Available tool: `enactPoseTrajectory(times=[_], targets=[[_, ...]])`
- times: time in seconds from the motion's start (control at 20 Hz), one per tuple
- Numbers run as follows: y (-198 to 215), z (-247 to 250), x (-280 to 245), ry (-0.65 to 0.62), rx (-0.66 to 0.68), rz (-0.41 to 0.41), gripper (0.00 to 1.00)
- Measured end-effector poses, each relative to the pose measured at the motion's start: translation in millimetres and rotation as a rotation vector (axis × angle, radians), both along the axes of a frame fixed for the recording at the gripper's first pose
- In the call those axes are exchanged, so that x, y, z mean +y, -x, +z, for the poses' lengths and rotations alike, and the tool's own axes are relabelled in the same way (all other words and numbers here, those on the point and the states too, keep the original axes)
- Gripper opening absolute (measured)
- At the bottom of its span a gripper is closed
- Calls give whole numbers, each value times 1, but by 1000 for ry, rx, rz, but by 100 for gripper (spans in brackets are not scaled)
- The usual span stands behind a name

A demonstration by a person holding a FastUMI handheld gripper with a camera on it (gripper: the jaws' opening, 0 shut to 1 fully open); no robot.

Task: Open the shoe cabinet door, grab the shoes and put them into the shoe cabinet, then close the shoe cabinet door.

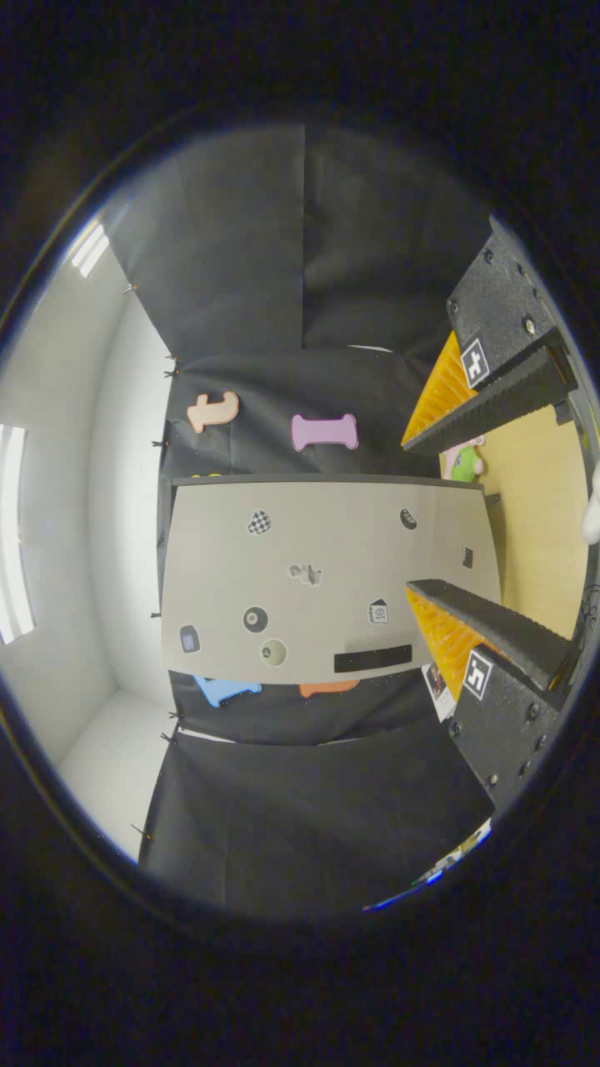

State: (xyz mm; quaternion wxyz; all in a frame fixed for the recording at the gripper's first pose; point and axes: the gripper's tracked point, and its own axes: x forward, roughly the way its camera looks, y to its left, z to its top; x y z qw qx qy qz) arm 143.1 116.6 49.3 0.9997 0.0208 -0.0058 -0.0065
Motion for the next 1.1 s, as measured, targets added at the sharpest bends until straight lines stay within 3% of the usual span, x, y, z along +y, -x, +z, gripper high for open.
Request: enactPoseTrajectory(times=[0.4, 1.1], targets=[[22, -10, 5, -18, 10, 4, 99], [17, -15, 16, 10, 17, 14, 99]])
